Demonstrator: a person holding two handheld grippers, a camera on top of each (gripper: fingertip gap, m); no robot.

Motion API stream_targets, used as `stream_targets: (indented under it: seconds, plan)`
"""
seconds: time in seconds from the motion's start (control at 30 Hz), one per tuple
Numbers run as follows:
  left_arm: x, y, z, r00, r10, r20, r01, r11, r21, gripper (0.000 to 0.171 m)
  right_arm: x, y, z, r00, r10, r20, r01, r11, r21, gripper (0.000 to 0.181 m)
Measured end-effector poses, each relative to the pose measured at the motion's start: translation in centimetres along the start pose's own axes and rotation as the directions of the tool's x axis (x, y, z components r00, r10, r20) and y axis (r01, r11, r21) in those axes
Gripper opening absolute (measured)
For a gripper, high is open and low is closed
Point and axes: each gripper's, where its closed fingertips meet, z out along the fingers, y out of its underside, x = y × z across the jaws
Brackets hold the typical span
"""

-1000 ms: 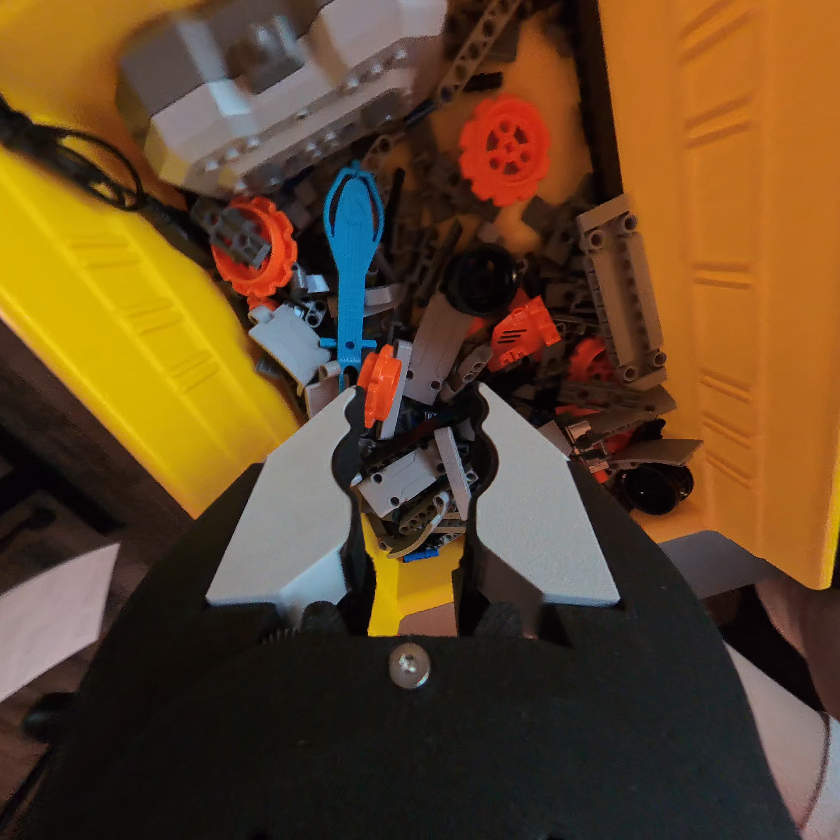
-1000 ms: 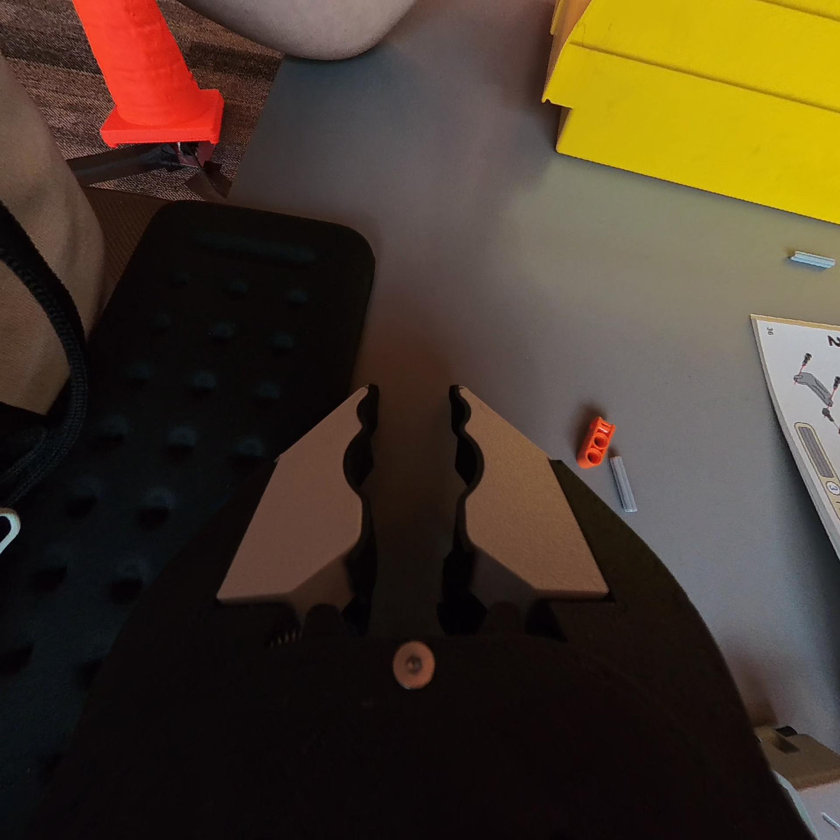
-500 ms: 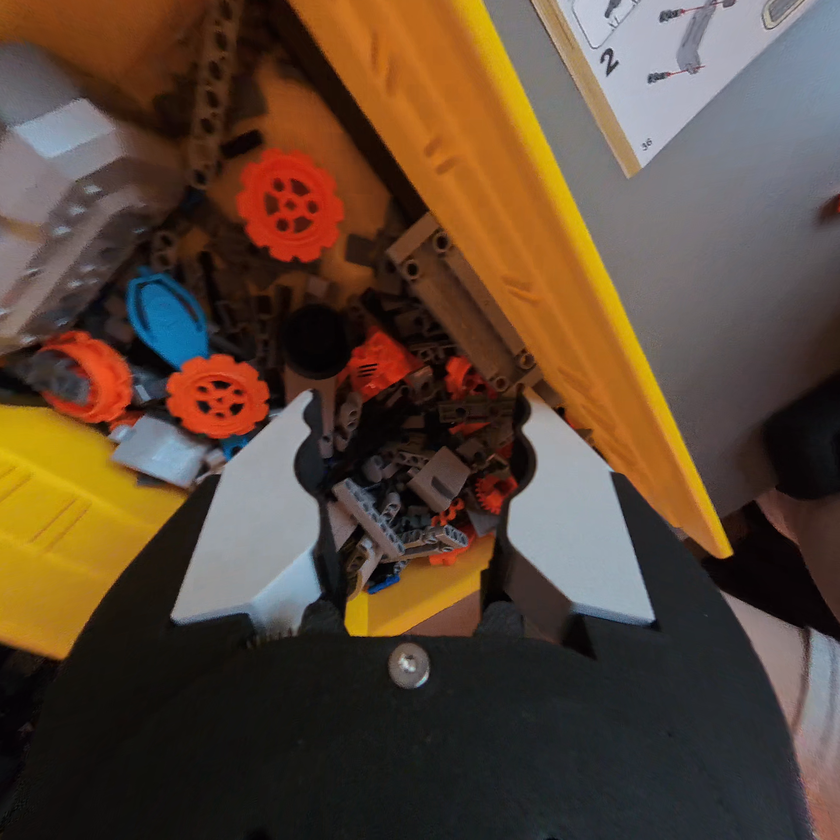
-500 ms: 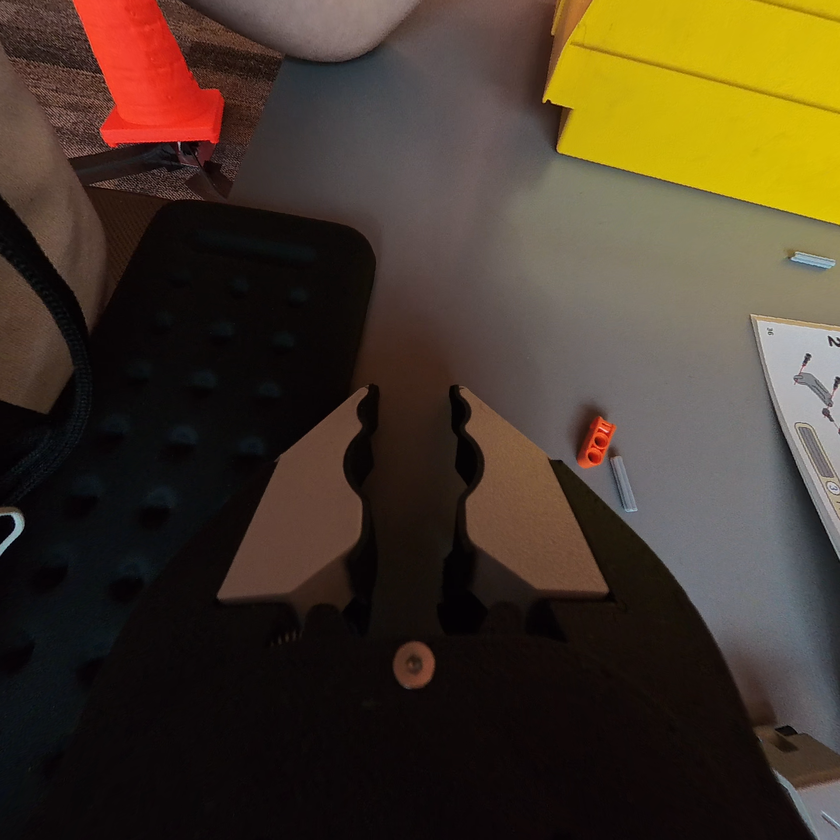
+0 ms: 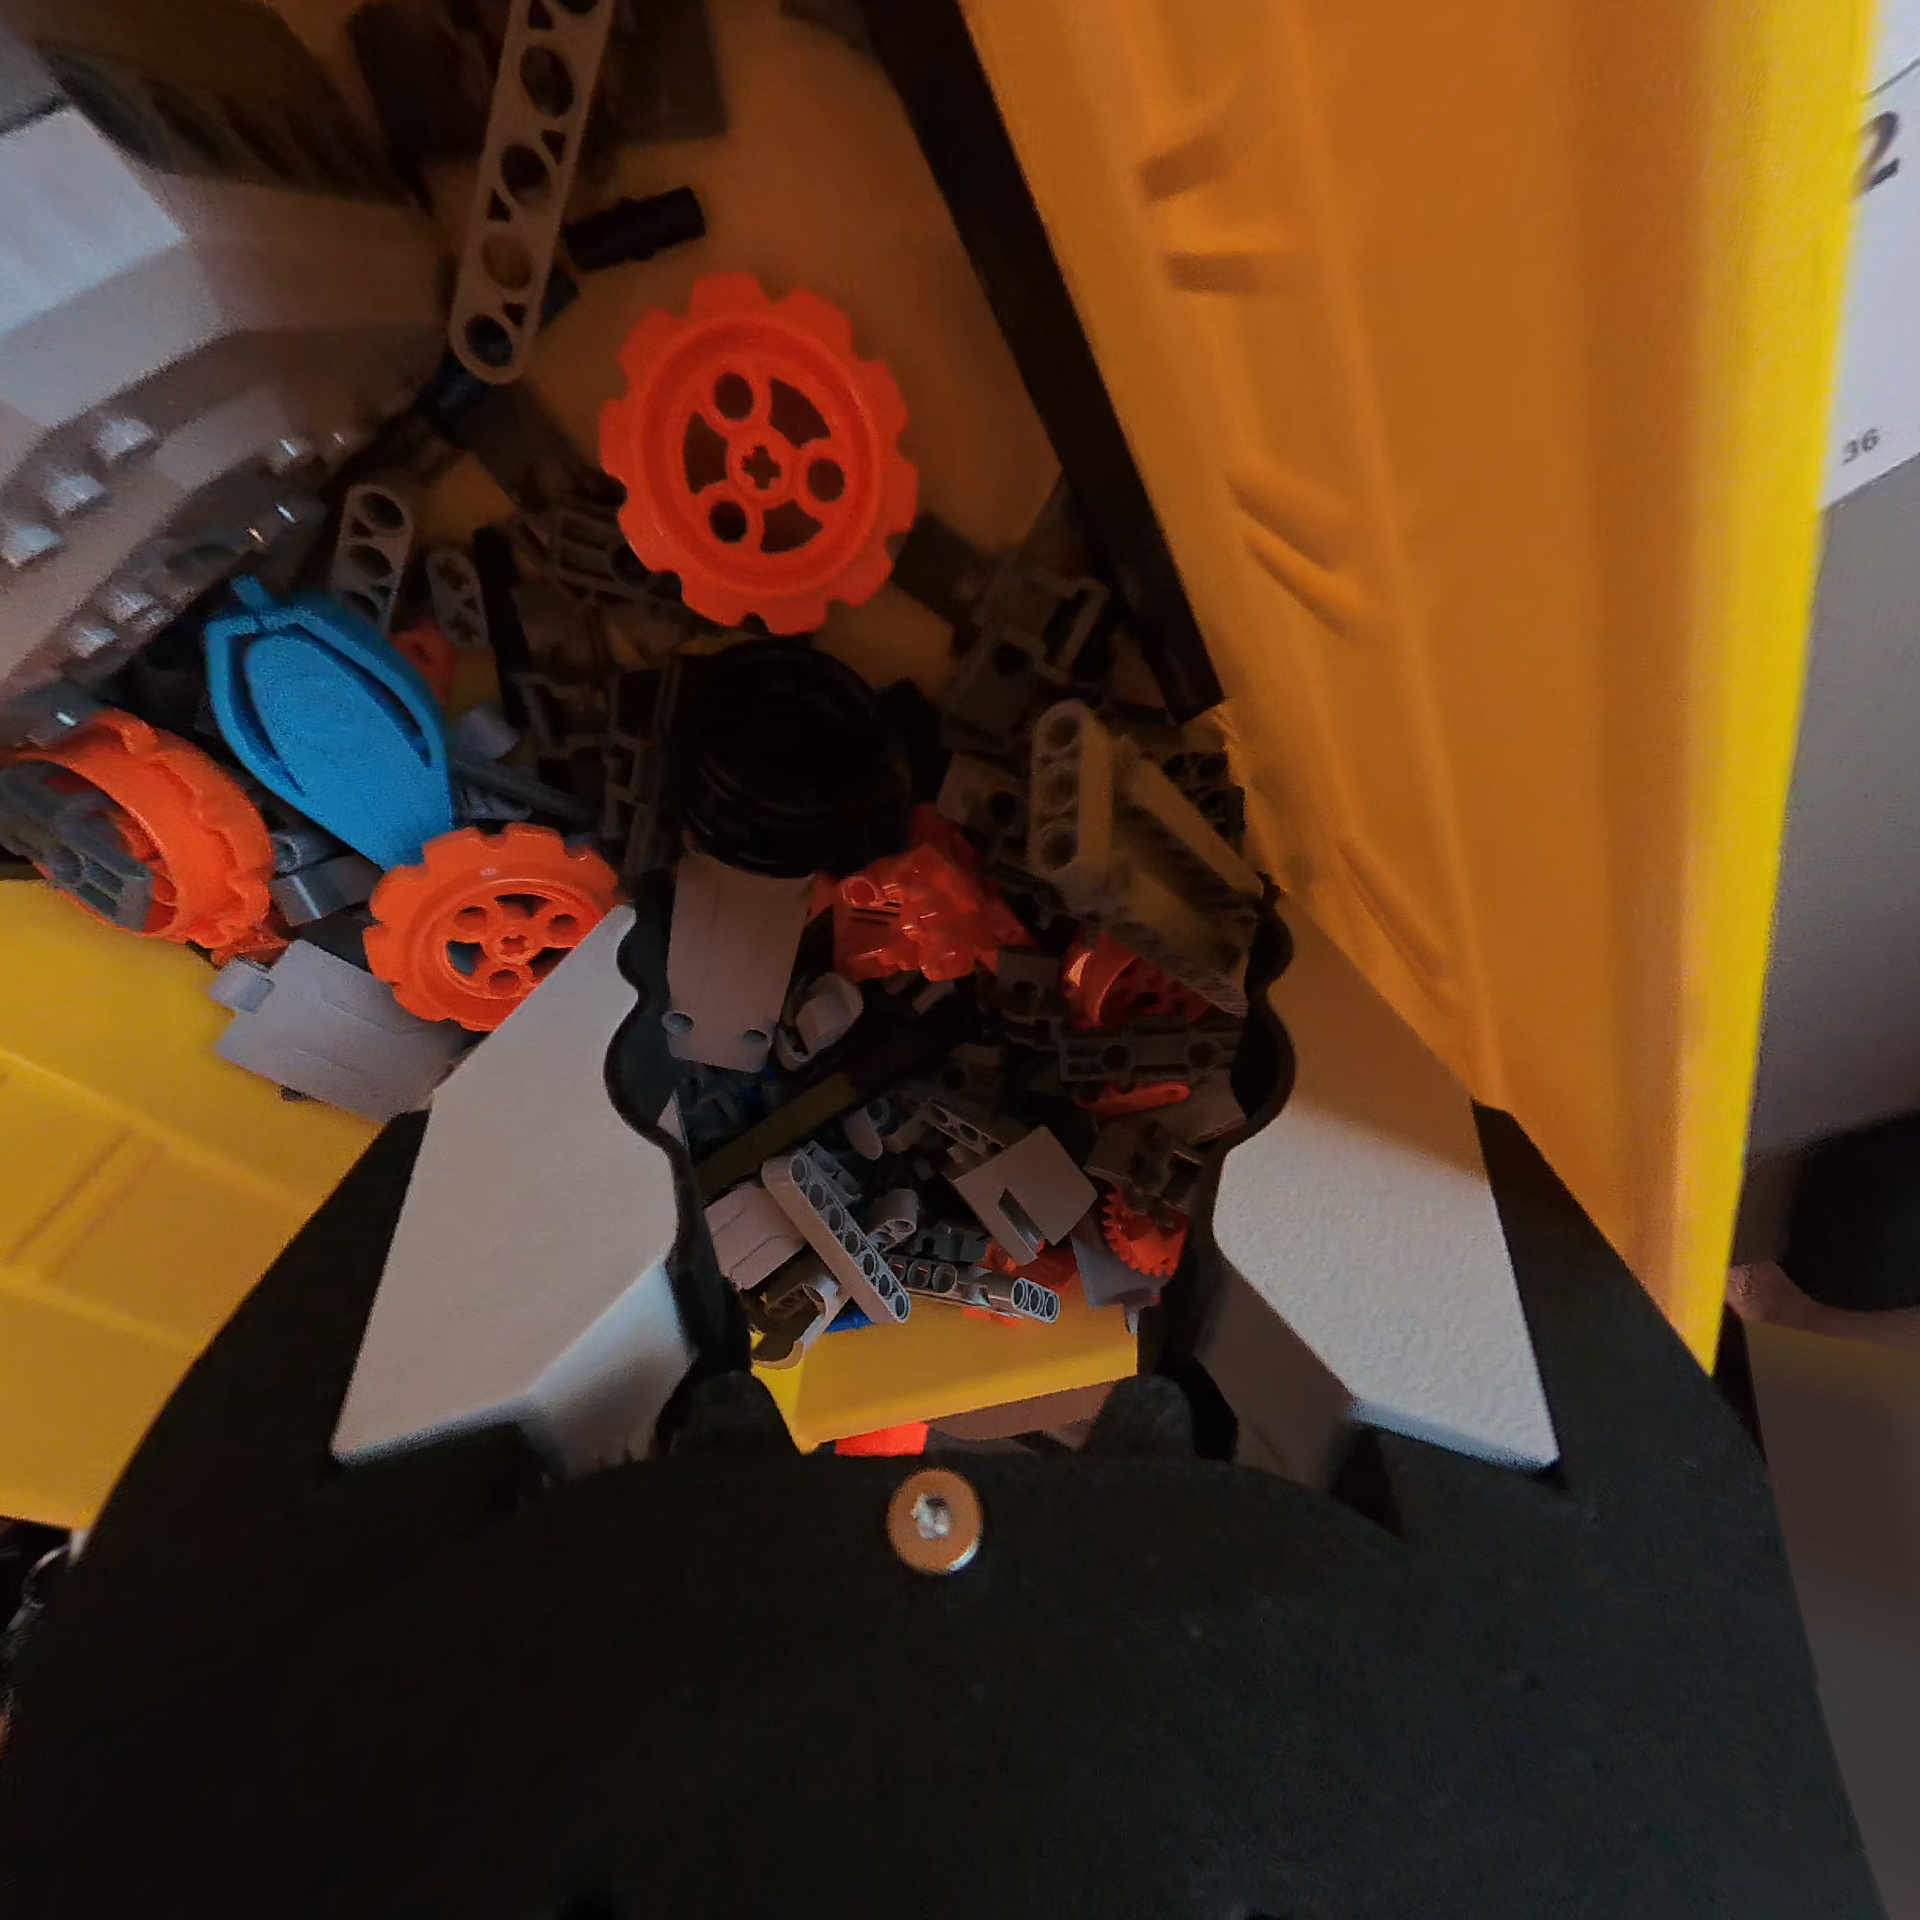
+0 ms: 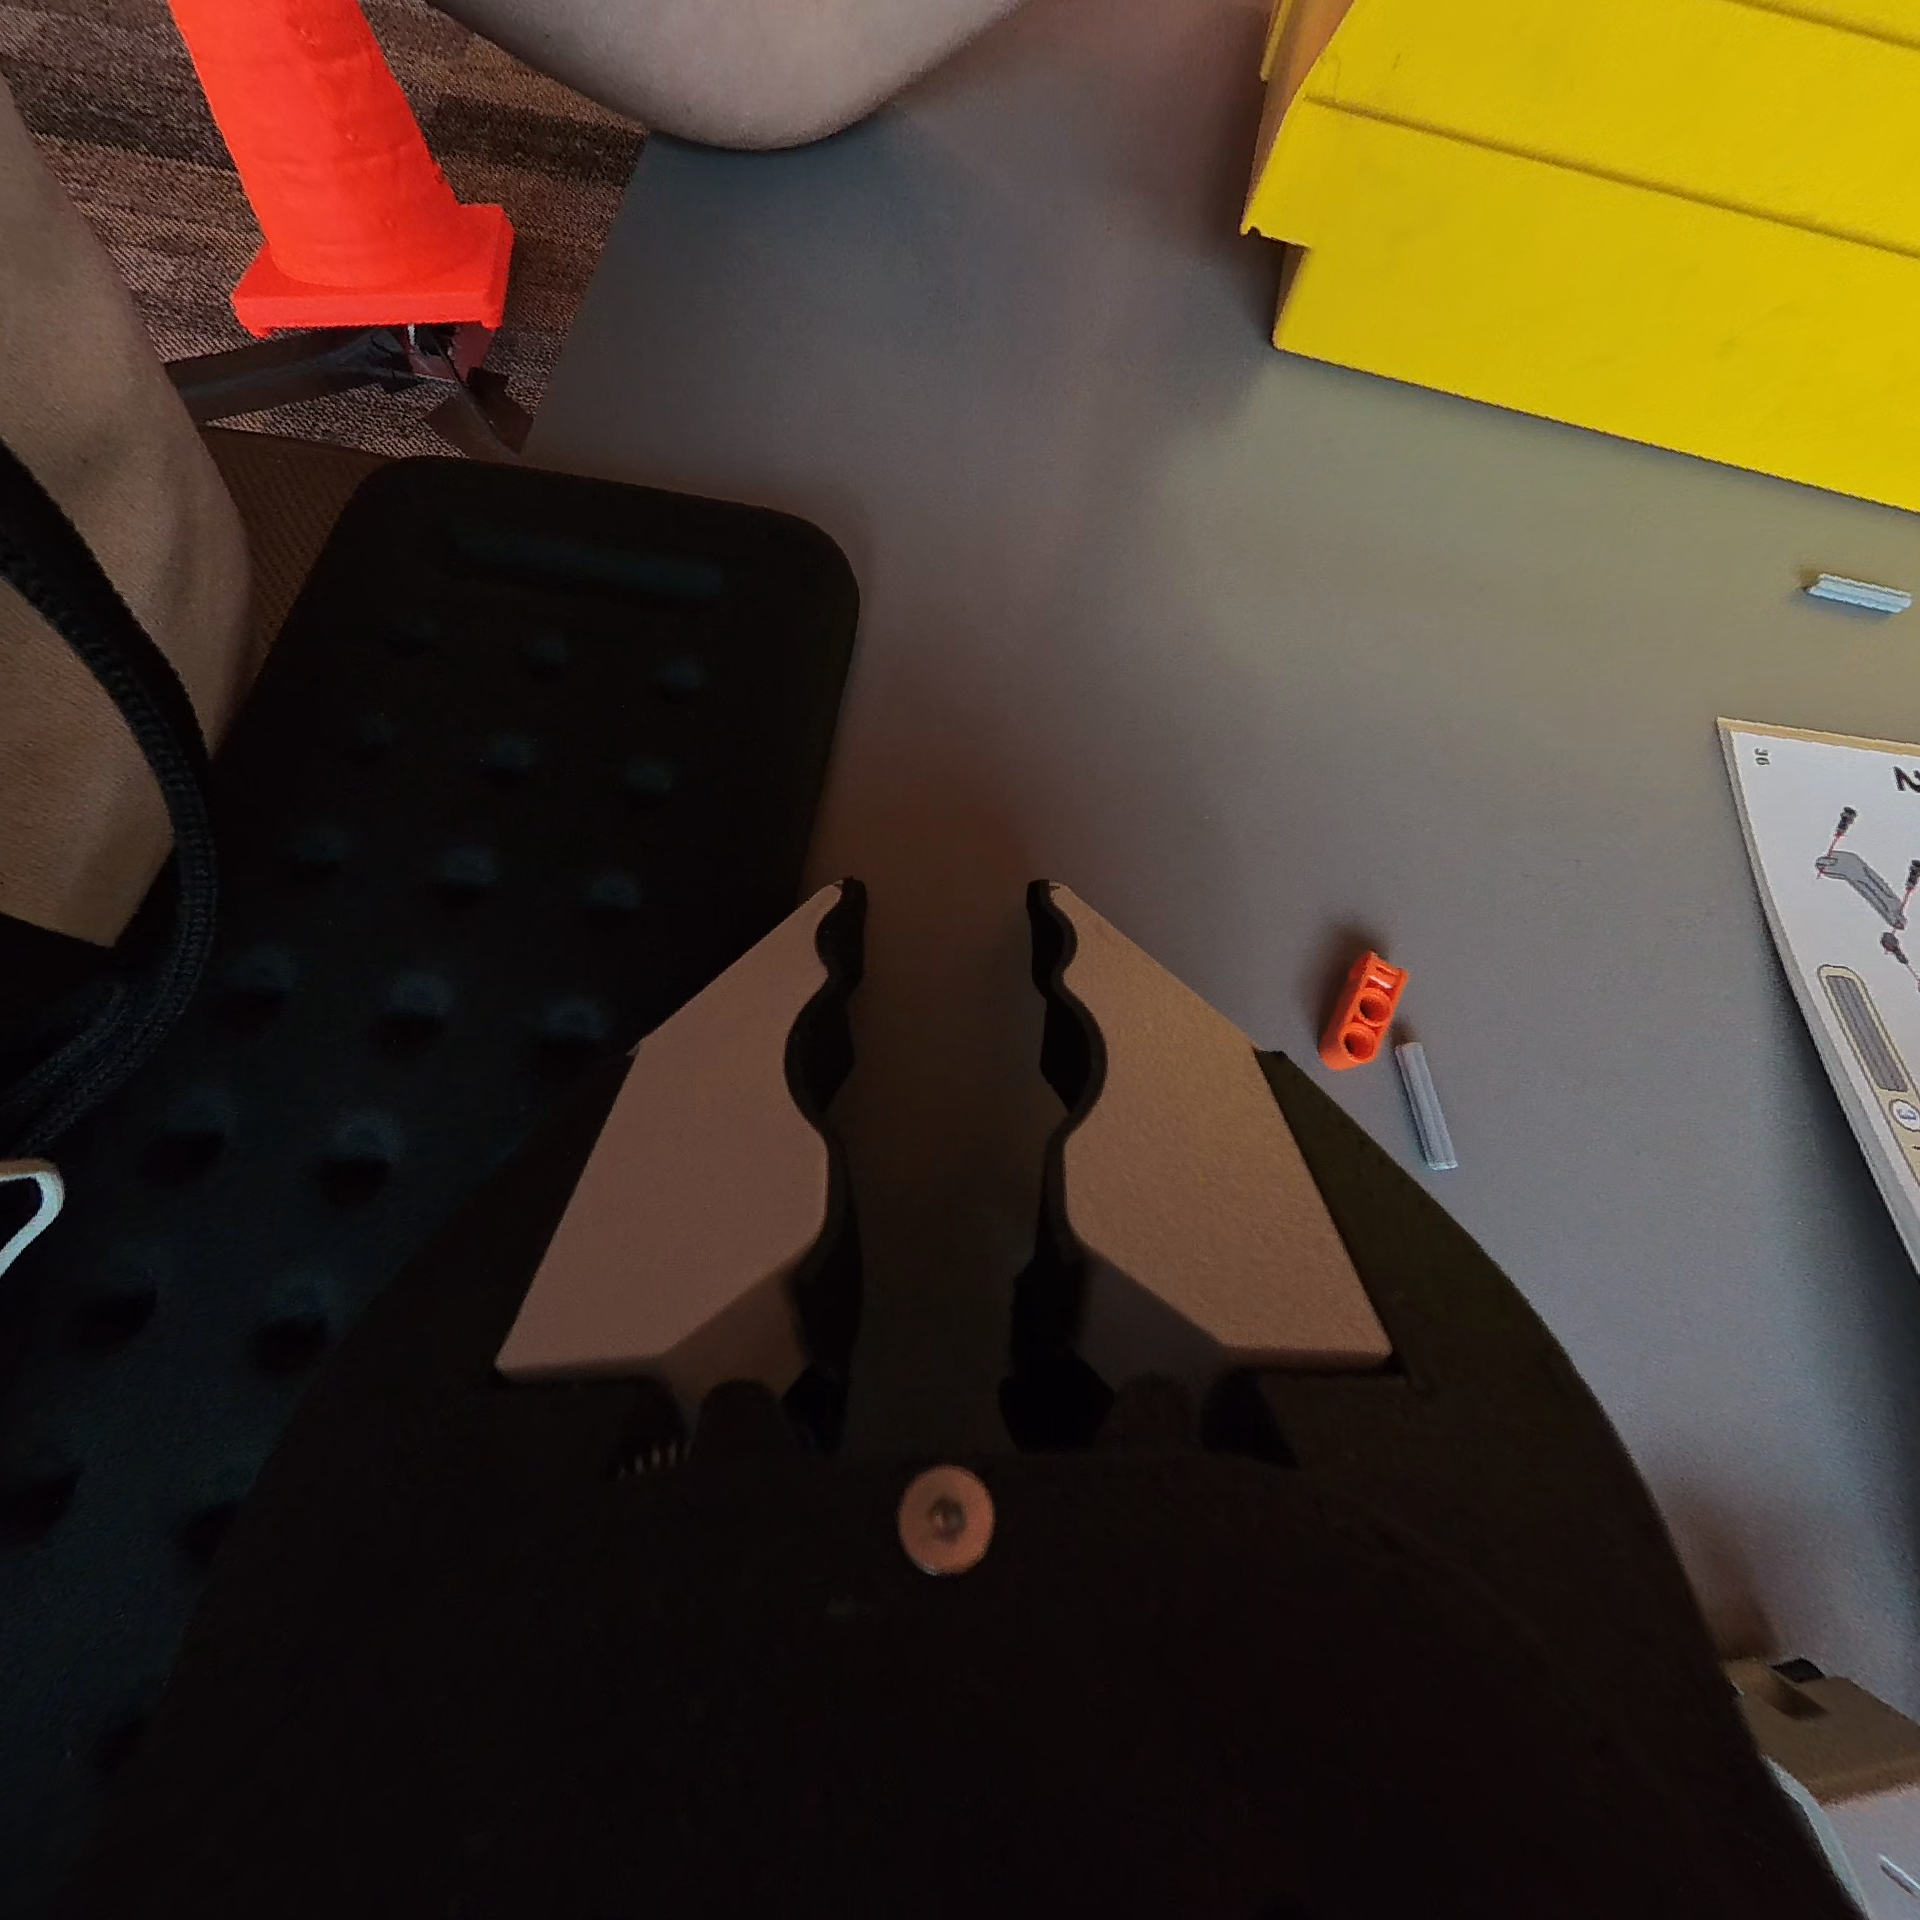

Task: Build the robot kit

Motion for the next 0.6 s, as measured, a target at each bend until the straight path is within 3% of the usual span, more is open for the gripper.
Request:
stream_targets:
  seconds: [0.13,0.3,0.6]
  plan:
    - [-0.2,0.4,0.1,0.999,-0.049,-0.014,0.048,0.999,-0.021,0.109,0.0,0.0,0.0,1.0,0.0,0.0,0.0,1.0,0.0,0.032]
    - [-1.8,1.6,-0.2,0.996,-0.073,0.044,0.075,0.997,-0.035,0.072,0.0,0.0,0.0,1.0,0.002,0.002,-0.002,1.0,0.0,0.032]
    - [-2.9,3.1,-1.1,0.994,-0.111,0.007,0.111,0.994,0.004,0.047,0.1,0.0,0.1,1.0,0.022,0.01,-0.022,1.0,-0.002,0.032]
